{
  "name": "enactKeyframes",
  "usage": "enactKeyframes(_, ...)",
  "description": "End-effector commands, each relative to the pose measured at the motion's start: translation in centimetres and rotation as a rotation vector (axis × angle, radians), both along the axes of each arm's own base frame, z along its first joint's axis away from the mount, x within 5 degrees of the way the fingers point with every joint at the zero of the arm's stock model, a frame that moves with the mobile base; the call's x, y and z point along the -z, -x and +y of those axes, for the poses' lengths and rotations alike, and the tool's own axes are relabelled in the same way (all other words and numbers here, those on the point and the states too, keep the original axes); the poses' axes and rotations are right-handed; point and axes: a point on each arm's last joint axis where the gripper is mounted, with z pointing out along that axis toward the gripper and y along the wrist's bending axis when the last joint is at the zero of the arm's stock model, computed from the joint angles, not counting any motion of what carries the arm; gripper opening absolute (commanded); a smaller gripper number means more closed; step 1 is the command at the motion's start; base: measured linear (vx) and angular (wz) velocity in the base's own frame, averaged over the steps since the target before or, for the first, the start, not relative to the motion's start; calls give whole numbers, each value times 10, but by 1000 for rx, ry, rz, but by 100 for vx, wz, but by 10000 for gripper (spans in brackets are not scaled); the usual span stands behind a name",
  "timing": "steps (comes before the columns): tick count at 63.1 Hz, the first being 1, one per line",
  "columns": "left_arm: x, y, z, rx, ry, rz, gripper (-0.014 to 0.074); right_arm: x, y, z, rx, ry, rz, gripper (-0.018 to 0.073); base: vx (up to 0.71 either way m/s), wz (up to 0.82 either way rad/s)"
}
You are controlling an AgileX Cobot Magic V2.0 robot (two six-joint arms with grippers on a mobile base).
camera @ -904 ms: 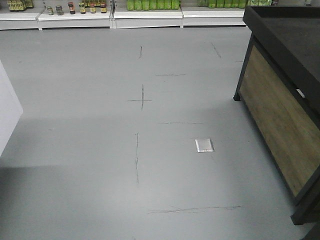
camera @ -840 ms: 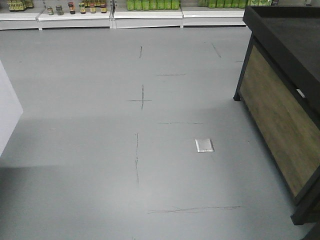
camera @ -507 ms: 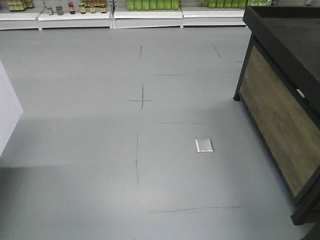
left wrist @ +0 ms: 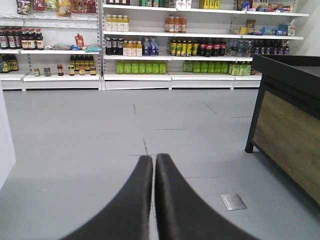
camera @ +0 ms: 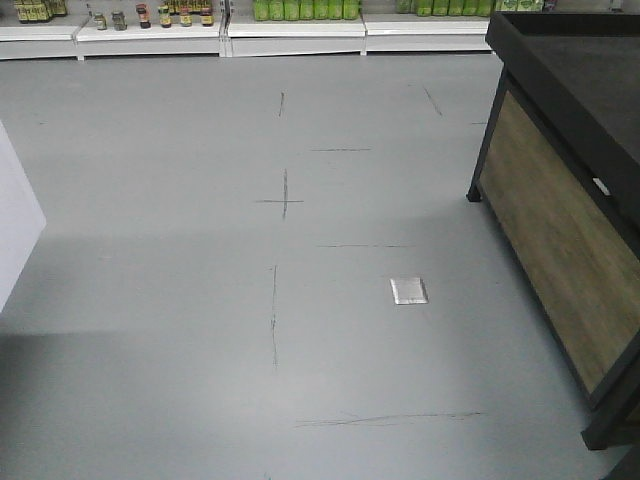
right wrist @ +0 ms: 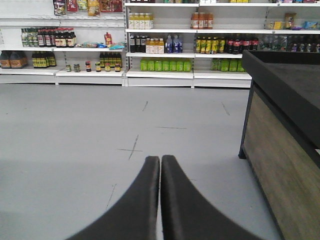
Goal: Pick three apples into basket with both arms
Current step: 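Drive the base forward along the aisle toward the fruit display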
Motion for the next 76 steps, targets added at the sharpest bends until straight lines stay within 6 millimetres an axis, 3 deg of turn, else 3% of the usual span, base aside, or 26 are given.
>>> enactKeyframes(1, -6, 1, -1, 9, 22, -85, -6, -3, 0, 0, 0, 11, -75, -8, 0, 0)
enactKeyframes(76, -6, 1, -1, 9, 22, -85, -6, -3, 0, 0, 0, 11, -75, -8, 10, -2)
